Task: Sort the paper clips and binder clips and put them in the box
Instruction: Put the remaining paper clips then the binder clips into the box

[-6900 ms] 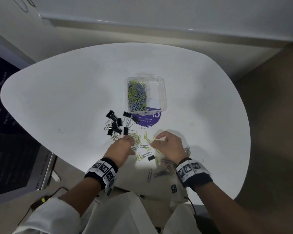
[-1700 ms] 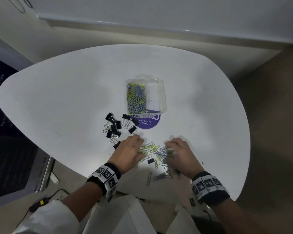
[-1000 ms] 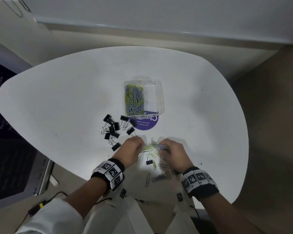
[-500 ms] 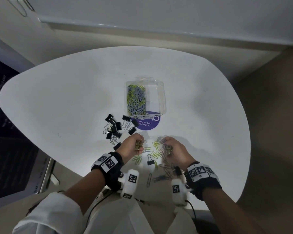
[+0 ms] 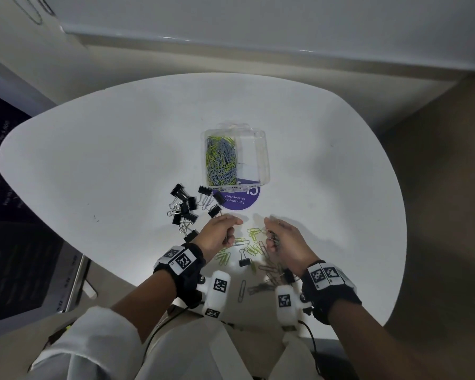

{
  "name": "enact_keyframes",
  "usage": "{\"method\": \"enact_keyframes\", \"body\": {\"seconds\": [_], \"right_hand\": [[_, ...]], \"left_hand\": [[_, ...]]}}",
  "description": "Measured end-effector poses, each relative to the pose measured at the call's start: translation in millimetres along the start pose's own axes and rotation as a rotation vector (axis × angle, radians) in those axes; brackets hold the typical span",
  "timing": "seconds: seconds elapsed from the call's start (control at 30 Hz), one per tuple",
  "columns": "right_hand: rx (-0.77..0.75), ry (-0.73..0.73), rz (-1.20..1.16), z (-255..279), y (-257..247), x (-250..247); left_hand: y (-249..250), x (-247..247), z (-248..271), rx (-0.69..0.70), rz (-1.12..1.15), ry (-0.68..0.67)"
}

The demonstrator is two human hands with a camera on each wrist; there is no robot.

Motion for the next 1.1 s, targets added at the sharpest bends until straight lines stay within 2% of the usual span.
{"method": "enact_keyframes", "body": {"seconds": [0.07, 0.1, 0.2, 0.3, 0.43, 0.53, 0.63, 0.73, 0.83, 1.0, 1.1], "right_hand": [[-0.005, 0.001, 0.075, 0.8, 1.6, -6.3], [-0.019, 0.005, 0.129, 1.2, 1.0, -8.9], [-0.162, -0.003, 0.434, 4.5, -11.5, -10.9], [-0.266, 0.012, 0.692, 6.6, -18.0, -9.5], [-0.302, -0.016, 0.904, 3.6, -13.2, 2.9], [-0.426, -0.041, 1.060, 2.0, -14.6, 15.7], [-0.490, -0.049, 1.242, 3.4, -14.3, 22.8], [-0.471, -0.072, 1.349, 3.8, -13.5, 26.4], [-0.447, -0.084, 1.301, 1.8, -12.7, 21.4], [-0.364, -0.089, 0.884, 4.4, -14.1, 7.1], [-0.282, -0.094, 0.607, 6.5, -20.1, 7.9]], "left_hand": [[-0.1, -1.5, 1.6, -0.004, -0.038, 0.007], [3.4, -3.2, 4.2, 0.032, -0.176, 0.040], [20.9, -2.2, 18.5, 0.283, -0.858, 0.177], [17.1, 3.2, 22.1, 0.399, -1.244, 0.178], [9.9, 8.6, 15.9, 0.508, -1.410, 0.199], [6.0, 22.3, 14.2, 0.649, -1.538, 0.196], [-1.8, 29.0, 7.6, 0.695, -1.701, 0.208], [-0.7, 26.3, 3.6, 0.651, -1.636, 0.200], [9.1, 13.9, 8.9, 0.624, -1.325, 0.187], [54.8, -2.6, 32.9, 0.646, -0.883, 0.262], [101.1, -4.6, 37.2, 0.645, -0.759, 0.295]]}}
Point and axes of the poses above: each hand's wrist, its own z-axis away from the middle knuckle, its own x-axis out of the palm, y = z × x, the point moved 9 cm from there along -z, towards the middle knuckle, and after that the axes turned 7 degrees about -x, right-handed, at the moved point
